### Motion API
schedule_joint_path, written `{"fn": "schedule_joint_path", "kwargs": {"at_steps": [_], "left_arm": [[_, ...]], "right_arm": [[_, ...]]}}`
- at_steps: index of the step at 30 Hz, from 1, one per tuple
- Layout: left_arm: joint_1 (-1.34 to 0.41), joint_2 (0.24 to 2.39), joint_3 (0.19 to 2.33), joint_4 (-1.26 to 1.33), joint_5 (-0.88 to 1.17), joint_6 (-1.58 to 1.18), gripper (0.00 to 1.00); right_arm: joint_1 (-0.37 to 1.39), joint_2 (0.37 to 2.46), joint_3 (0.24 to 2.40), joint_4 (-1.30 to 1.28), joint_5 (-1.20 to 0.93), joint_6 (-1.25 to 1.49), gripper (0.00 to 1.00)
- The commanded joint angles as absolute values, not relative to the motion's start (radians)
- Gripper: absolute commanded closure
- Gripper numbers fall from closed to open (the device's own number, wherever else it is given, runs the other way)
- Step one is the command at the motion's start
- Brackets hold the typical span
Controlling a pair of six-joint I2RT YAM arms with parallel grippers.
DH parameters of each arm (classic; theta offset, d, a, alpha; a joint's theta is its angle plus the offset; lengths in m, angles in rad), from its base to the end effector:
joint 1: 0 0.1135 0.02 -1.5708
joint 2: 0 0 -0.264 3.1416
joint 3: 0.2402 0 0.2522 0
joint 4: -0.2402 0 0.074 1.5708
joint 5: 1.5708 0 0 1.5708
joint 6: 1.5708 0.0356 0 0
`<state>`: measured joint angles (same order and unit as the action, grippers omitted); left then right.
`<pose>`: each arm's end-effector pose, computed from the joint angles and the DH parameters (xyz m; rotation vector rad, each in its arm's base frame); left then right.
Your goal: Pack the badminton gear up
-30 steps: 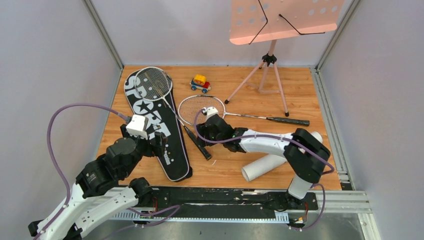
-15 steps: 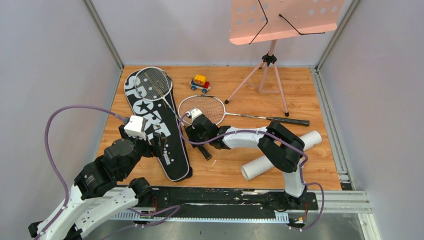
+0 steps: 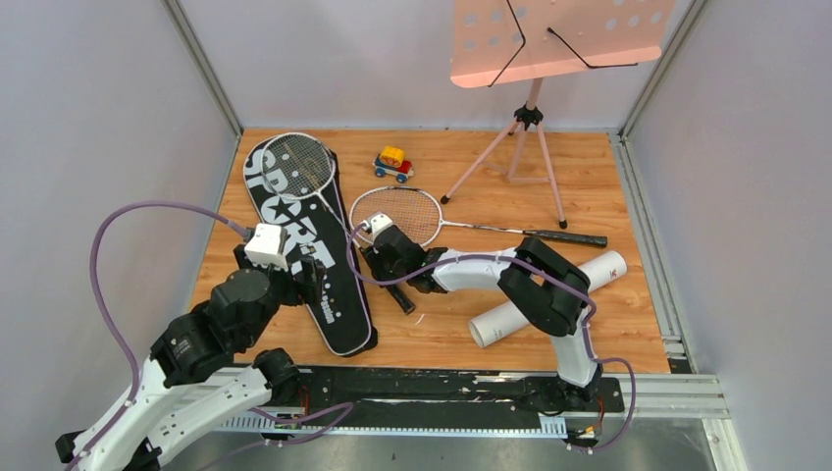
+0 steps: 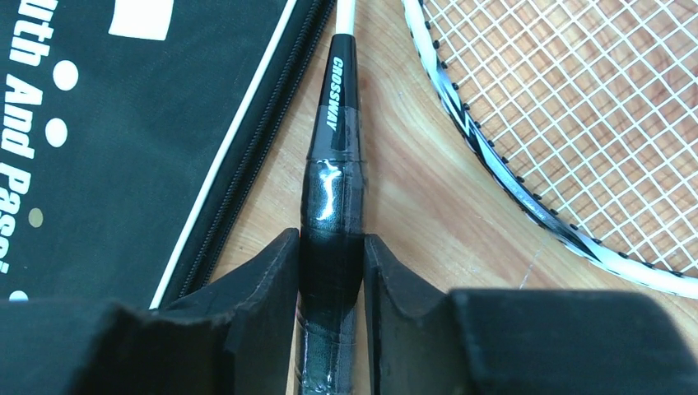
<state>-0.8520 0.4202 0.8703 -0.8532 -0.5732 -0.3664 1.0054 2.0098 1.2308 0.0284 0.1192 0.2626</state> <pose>0.0600 -0.0392 0.3410 0.0967 1.9125 -0.2563 0.2332 0.3597 0.1485 -0.8021 2.2287 0.4960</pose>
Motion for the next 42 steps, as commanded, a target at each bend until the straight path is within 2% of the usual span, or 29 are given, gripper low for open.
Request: {"fn": "schedule_joint_path", "kwargs": {"at_steps": [1,6,12,16,30,33,42], "left_arm": [[-0.851,0.486,0.870,-0.845,-0.606,-0.434,0.04],[-0.851,0.568,0.874,-0.843,-0.634,-0.590,0.03],[-0.841,0.648,0.783,-0.729,-0.619,-0.767,0.03],[-0.758,0.682,0.741,-0.661,-0.547,-0.886,0.06],[-0.477,0.766,0.554,-0.505,-0.348,-1.072,0.22],[-0.446,0.792,0.526,-0.493,-0.344,-1.071,0.24],[-0.436,0.726,0.471,-0.433,-0.362,-1.040,0.40]], "right_arm": [[1.021,1.952,1.229,0.122,0.092,0.260,0.73],[1.026,1.857,1.155,0.202,0.042,0.330,0.77],[1.030,1.733,1.054,0.241,0.038,0.447,0.80],[1.056,1.659,0.976,0.253,0.047,0.488,0.81],[1.258,1.485,0.790,0.200,0.197,0.593,0.80],[1.283,1.472,0.781,0.192,0.217,0.597,0.80],[1.328,1.482,0.770,0.214,0.213,0.615,0.80]]}}
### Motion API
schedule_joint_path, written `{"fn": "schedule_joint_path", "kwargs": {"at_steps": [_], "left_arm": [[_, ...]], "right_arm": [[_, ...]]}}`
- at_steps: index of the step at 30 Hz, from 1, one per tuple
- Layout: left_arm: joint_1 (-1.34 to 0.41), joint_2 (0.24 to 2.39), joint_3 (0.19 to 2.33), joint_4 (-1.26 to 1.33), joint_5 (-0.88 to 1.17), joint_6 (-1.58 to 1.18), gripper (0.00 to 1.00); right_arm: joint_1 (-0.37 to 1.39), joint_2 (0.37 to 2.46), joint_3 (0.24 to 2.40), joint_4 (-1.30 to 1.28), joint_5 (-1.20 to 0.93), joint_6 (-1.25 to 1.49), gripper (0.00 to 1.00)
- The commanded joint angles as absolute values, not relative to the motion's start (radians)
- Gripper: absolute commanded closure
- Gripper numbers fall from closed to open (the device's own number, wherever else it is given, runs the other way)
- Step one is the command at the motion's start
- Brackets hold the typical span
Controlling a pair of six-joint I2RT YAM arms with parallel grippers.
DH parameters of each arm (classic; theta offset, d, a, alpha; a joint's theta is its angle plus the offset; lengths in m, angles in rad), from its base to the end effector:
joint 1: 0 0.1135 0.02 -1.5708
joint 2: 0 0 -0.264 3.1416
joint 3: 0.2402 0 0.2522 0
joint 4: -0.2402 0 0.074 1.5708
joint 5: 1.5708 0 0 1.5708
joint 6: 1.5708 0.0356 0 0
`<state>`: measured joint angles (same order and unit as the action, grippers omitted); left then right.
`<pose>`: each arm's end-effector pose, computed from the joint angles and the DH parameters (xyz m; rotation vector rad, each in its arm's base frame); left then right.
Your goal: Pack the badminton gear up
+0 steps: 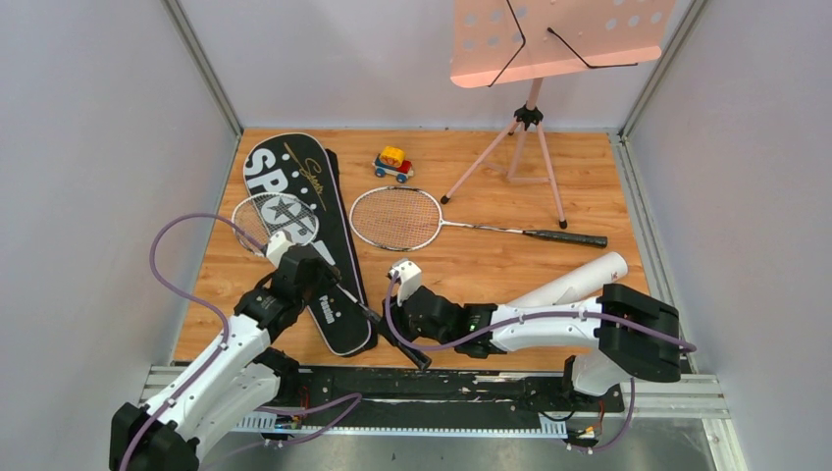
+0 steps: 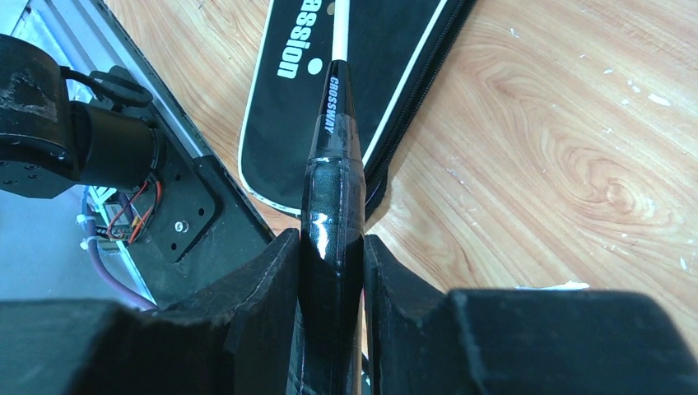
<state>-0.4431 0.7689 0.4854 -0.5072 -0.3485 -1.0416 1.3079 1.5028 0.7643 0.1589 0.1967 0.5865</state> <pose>0.1478 -0.0567 0.2098 -0.8448 2.1686 -0.3440 0.0885 0.3021 0.1967 -0.6883 2.1681 0.8660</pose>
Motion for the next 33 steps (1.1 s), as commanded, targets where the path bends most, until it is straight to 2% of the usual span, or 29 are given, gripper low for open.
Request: {"fn": "schedule_joint_path", "kwargs": {"at_steps": [1,9,18,21,28,30,33], "left_arm": [[-0.435,0.720,0.467,-0.439,-0.360,-1.041,0.41],[-0.434,0.722,0.451,-0.444,-0.342,-1.031,0.49],[-0.433,0.725,0.413,-0.432,-0.358,-1.028,0.51],[-0.433,0.717,0.404,-0.426,-0.356,-1.026,0.60],[-0.432,0.603,0.434,-0.425,-0.305,-0.977,0.95],[-0.432,0.562,0.445,-0.426,-0.267,-0.968,1.00],[-0.433,0.501,0.453,-0.432,-0.230,-0.973,1.00]], "right_arm": [[1.332,1.484,0.772,0.215,0.213,0.615,0.80],[1.358,1.494,0.786,0.219,0.212,0.619,0.80],[1.368,1.476,0.773,0.219,0.231,0.622,0.80],[1.368,1.469,0.768,0.217,0.225,0.624,0.79],[1.368,1.454,0.768,0.207,0.192,0.614,0.65],[1.367,1.444,0.769,0.206,0.184,0.609,0.58],[1.360,1.423,0.773,0.204,0.164,0.607,0.47]]}}
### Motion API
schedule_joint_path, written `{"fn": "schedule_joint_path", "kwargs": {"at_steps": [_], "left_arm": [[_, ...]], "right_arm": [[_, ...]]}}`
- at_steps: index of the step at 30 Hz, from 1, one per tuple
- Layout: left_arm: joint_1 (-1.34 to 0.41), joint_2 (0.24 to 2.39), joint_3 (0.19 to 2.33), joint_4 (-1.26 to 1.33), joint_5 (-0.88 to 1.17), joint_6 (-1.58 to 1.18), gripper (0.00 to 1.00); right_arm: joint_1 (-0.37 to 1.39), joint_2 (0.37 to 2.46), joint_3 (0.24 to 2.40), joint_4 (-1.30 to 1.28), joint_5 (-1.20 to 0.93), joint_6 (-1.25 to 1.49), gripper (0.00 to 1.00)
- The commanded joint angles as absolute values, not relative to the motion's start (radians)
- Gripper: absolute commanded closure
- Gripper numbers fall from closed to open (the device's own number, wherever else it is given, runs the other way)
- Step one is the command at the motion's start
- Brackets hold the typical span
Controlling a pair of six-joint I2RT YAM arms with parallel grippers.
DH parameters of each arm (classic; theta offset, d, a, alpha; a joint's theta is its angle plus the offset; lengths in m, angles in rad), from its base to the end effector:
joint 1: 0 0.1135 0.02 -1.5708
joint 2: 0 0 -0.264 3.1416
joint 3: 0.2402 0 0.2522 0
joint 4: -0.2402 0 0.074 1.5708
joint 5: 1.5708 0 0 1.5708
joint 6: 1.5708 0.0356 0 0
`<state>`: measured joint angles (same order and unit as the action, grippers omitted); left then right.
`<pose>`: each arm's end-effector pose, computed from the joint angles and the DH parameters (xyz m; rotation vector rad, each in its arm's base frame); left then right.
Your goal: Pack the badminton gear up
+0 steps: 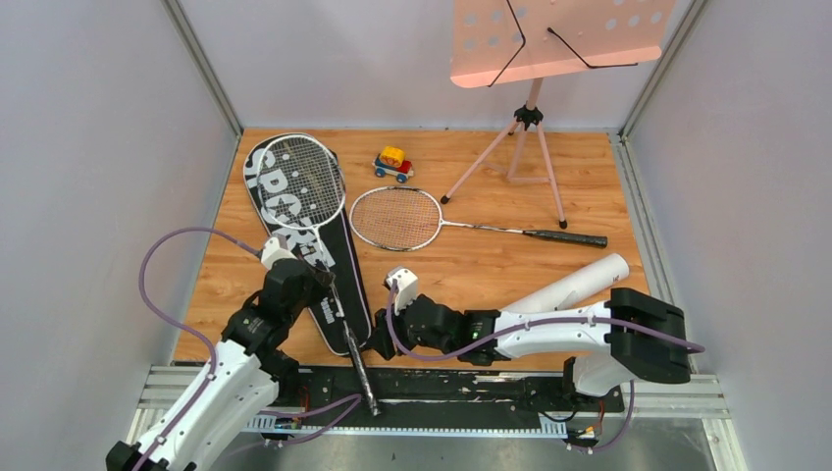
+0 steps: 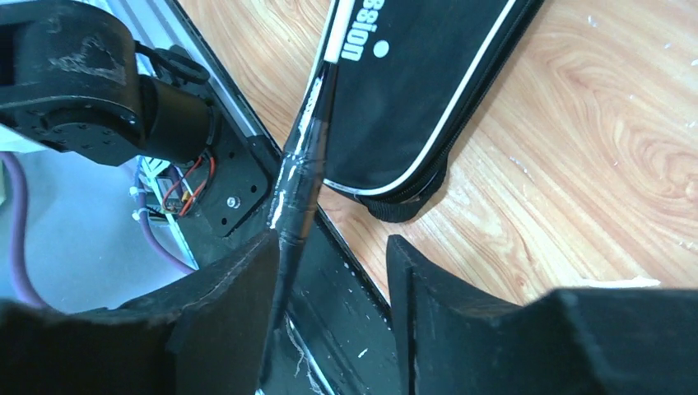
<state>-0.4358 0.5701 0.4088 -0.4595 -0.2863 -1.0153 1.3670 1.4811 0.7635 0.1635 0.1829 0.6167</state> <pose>0.1286 -0.0488 0.2130 -0.7860 2.0648 -0.5143 0.0697 0.3053 0.2032 -0.7248 2.1575 0.9461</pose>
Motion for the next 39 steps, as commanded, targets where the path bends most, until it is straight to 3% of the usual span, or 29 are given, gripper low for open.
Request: {"fn": "schedule_joint_path", "kwargs": {"at_steps": [1,5,13,21,31,36,39], "left_arm": [[-0.432,0.470,0.454,-0.437,-0.214,-0.980,1.00],[-0.433,0.392,0.460,-0.449,-0.170,-1.002,1.00],[-0.433,0.299,0.444,-0.368,-0.005,-1.040,1.00],[-0.433,0.227,0.392,-0.188,0.124,-1.050,1.00],[-0.433,0.158,0.339,-0.076,0.181,-1.113,1.00],[-0.433,0.130,0.337,-0.086,0.172,-1.119,1.00],[-0.432,0.112,0.343,-0.112,0.161,-1.110,1.00]], "right_arm": [[1.358,1.417,0.773,0.205,0.154,0.607,0.43],[1.339,1.377,0.755,0.256,0.078,0.616,0.35],[1.270,1.383,0.733,0.393,-0.064,0.656,0.51],[1.214,1.415,0.747,0.543,-0.194,0.748,0.47],[1.186,1.485,0.810,0.572,-0.231,0.823,0.50],[1.167,1.508,0.807,0.599,-0.229,0.860,0.59],[1.162,1.509,0.782,0.643,-0.233,0.862,0.77]]}}
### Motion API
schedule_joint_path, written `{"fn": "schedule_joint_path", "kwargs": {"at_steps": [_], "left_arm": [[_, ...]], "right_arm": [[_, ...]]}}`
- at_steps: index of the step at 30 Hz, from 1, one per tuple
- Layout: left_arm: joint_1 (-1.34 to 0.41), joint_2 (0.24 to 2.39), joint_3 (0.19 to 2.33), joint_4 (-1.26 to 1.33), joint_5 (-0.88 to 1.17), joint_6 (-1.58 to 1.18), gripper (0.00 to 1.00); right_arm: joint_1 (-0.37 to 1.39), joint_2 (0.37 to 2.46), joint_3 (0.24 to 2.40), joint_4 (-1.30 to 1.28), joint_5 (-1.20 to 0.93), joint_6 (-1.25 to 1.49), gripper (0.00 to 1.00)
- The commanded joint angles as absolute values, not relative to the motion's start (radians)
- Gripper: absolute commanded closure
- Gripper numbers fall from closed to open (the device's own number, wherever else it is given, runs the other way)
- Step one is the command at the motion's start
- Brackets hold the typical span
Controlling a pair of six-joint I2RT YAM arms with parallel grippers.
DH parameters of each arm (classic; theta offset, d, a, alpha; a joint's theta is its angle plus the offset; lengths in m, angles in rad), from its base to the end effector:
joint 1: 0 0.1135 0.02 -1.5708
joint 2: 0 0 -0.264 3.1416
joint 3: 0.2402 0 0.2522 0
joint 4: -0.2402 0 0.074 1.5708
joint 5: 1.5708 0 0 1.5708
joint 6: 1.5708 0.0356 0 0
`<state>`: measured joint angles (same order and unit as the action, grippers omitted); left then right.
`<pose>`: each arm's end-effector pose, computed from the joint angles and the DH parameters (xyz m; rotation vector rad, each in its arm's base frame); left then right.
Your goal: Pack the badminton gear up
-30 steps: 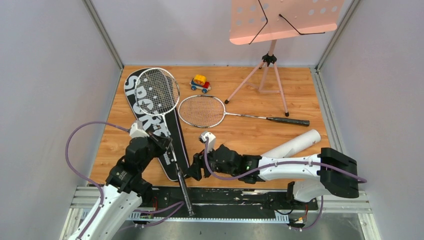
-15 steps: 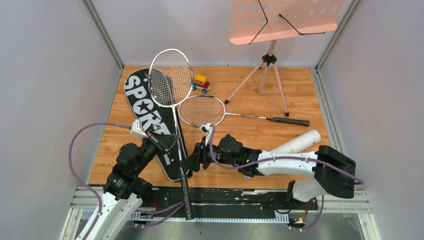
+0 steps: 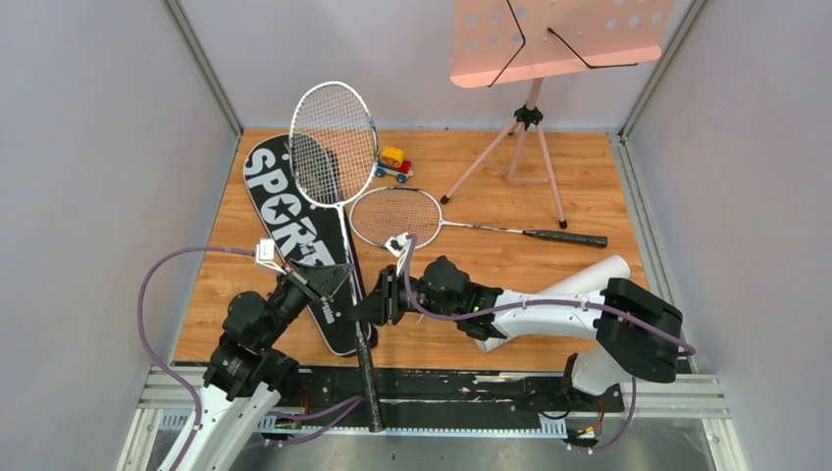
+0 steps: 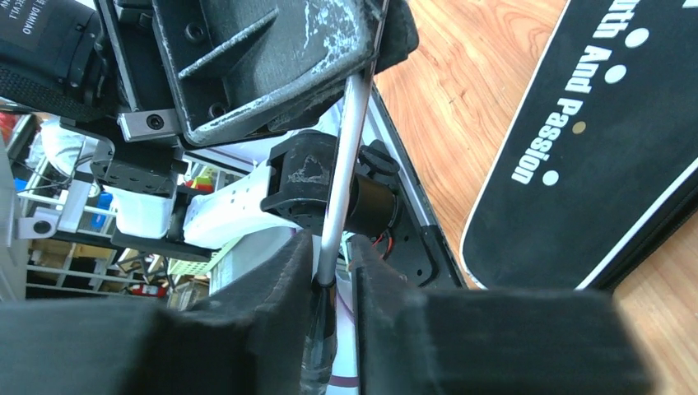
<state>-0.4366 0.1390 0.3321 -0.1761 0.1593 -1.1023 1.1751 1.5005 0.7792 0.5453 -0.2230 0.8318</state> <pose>0.0851 -0.0460 0.2578 -0.4278 1.6627 -1.3091 0.1207 0.3094 0.2411 -0.5401 1.9887 1.5732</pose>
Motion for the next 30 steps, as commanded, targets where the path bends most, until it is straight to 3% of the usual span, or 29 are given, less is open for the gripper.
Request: {"fn": "schedule_joint_path", "kwargs": {"at_steps": [1,3,5,7,10,12,14,21,30], "left_arm": [[-0.432,0.109,0.342,-0.117,0.159,-1.110,1.00],[-0.433,0.109,0.345,-0.139,0.154,-1.103,1.00],[-0.433,0.111,0.359,-0.184,0.144,-1.084,0.99],[-0.433,0.110,0.368,-0.227,0.126,-1.065,0.87],[-0.433,0.105,0.381,-0.290,0.103,-1.039,0.52],[-0.433,0.107,0.394,-0.335,0.078,-1.015,0.39],[-0.433,0.119,0.412,-0.390,0.054,-0.993,0.32],[-0.433,0.293,0.469,-0.491,0.004,-0.916,0.26],[-0.433,0.727,0.628,-0.531,-0.180,-0.783,0.32]], "right_arm": [[1.161,1.505,0.769,0.661,-0.232,0.862,0.84],[1.159,1.494,0.742,0.699,-0.231,0.862,0.97],[1.155,1.477,0.720,0.717,-0.225,0.860,1.00],[1.148,1.458,0.700,0.719,-0.215,0.857,1.00],[1.134,1.429,0.669,0.718,-0.204,0.853,1.00],[1.118,1.414,0.649,0.715,-0.206,0.854,1.00],[1.101,1.396,0.639,0.684,-0.206,0.850,1.00],[1.066,1.314,0.671,0.444,-0.182,0.792,1.00],[1.066,1.154,0.649,0.198,0.057,0.795,1.00]]}}
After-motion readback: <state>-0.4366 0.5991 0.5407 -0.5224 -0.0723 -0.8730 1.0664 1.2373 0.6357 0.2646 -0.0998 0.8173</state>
